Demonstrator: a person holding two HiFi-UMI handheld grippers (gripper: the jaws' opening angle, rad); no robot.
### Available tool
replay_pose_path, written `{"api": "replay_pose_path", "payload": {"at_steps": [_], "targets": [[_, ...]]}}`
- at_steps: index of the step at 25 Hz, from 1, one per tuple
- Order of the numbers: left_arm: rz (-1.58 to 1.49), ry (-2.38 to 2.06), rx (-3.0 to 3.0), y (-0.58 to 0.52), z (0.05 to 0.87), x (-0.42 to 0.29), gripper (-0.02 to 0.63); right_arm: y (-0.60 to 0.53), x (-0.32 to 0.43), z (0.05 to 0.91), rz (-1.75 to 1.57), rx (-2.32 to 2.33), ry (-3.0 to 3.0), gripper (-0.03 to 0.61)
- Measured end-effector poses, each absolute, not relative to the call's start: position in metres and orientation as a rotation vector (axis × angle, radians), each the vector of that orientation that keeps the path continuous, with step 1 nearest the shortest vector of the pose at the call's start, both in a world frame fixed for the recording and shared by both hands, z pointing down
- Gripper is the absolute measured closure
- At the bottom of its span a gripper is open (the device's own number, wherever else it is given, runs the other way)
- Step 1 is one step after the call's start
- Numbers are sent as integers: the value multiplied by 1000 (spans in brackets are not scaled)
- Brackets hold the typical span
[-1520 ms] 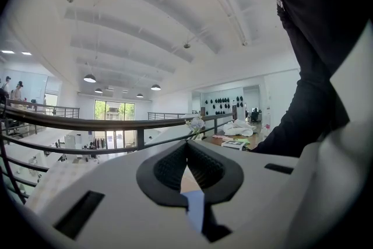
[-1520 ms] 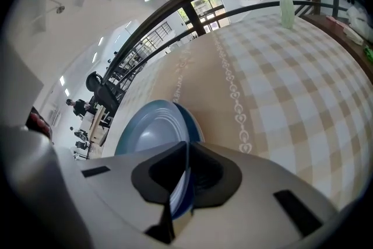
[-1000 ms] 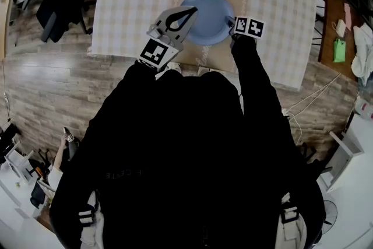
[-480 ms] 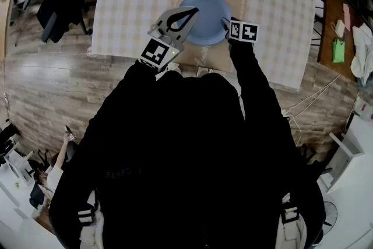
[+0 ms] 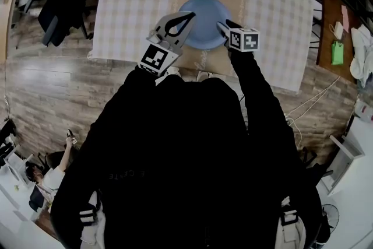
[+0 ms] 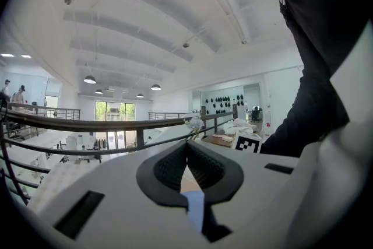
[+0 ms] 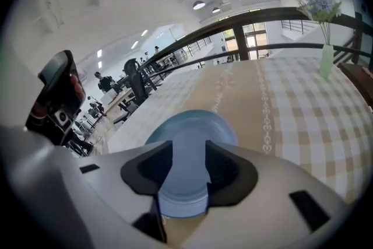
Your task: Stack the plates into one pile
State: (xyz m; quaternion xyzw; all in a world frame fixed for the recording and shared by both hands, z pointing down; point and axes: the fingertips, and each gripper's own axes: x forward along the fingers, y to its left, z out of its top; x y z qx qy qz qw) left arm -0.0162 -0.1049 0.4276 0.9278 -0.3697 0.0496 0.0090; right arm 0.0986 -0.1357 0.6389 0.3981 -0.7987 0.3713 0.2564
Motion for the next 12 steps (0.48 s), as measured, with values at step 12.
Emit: {"api": "replay_pose_path", "payload": {"at_steps": [12], "targets": [[106,-1159,2915,-115,397,-13,594,-152,76,458,544,1096,-2591,414]]}}
